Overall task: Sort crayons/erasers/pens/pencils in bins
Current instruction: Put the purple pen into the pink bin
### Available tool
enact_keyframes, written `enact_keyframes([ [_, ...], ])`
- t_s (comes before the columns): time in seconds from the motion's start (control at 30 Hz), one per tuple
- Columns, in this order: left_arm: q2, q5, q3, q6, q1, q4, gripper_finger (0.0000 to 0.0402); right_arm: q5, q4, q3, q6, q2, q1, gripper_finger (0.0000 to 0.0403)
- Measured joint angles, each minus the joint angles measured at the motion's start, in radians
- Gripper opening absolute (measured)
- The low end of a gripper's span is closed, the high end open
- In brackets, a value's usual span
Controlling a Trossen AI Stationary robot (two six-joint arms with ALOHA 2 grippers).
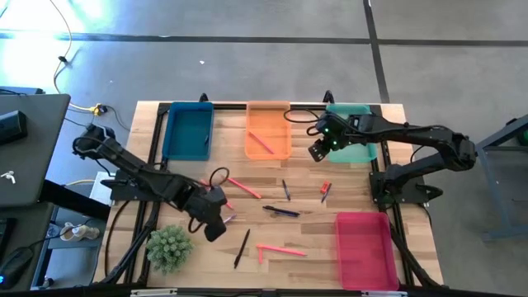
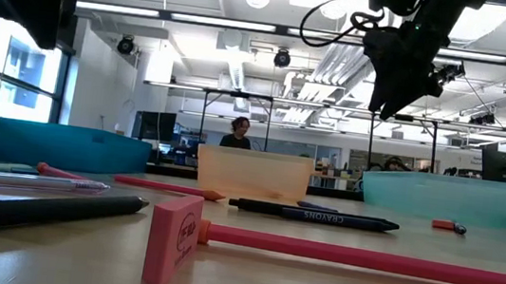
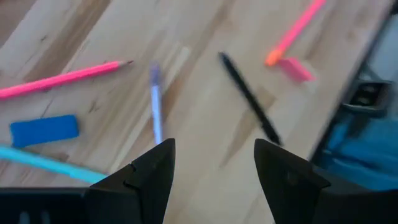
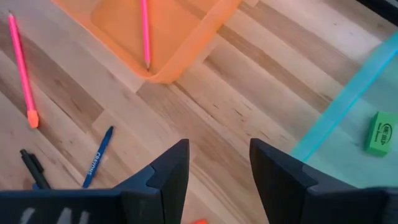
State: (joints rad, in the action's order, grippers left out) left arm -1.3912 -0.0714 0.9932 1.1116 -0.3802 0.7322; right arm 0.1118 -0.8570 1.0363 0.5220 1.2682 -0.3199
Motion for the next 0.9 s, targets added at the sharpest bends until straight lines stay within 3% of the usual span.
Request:
enact_keyframes([
  [0.43,-0.17,-0.026,-0.001,0.182,-0.057,0.012,0.0209,-0.001,-0.012,0.0,-0.038,0.0,0.0,0.0161],
  [0.9,-0.303,0.007,-0.001,0.195,-0.075,0.016,0.0209,0.036,-0.011,0.0,-0.051,0.0,0.0,0.0161],
])
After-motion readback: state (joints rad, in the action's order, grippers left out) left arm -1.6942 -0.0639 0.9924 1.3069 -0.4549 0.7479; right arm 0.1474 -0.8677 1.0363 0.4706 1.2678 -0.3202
